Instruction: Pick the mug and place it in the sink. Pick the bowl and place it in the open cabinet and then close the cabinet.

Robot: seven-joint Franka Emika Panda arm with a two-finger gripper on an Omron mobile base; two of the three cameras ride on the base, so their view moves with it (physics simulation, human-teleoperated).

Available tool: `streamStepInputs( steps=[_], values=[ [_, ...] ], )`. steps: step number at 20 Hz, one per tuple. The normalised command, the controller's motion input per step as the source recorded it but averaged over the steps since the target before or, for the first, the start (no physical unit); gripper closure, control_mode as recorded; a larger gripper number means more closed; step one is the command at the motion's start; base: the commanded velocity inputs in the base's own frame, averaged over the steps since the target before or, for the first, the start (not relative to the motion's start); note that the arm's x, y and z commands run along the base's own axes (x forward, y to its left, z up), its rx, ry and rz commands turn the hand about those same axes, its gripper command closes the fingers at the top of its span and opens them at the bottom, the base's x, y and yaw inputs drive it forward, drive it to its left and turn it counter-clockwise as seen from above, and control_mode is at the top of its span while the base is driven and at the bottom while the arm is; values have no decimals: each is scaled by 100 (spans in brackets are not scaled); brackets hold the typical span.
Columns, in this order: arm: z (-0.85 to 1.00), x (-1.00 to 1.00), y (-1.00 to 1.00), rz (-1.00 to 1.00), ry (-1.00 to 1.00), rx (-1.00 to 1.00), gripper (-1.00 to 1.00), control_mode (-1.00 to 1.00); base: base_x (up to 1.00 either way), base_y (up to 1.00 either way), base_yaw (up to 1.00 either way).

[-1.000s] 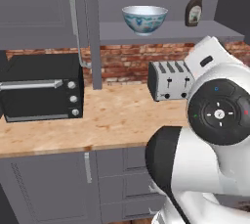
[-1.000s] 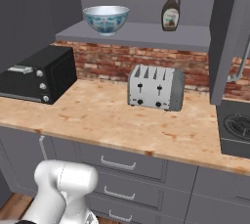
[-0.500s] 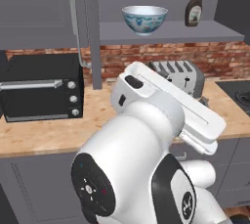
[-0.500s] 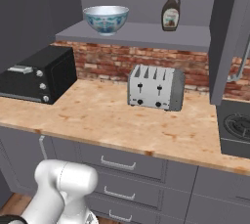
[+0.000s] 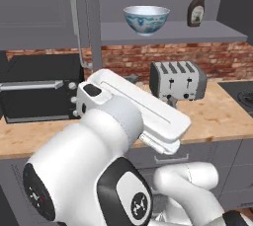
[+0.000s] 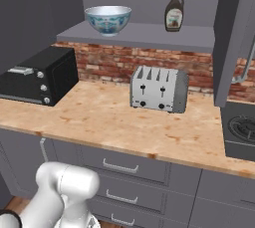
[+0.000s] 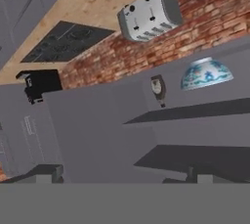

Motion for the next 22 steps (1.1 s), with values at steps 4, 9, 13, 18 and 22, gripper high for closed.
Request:
streamStepInputs(
  steps=[4, 9, 13, 18, 22],
  values=[
    [0, 64, 74, -2, 1, -8, -100, -100, 0, 0, 0],
    [0, 59, 38, -8, 8, -14, -100, -100, 0, 0, 0],
    [0, 65, 0, -12, 18, -10, -100, -100, 0, 0, 0],
    [0, 75, 20, -10, 11, -6, -100, -100, 0, 0, 0],
    [0, 73, 38, -4, 8, -4, -100, -100, 0, 0, 0]
  ],
)
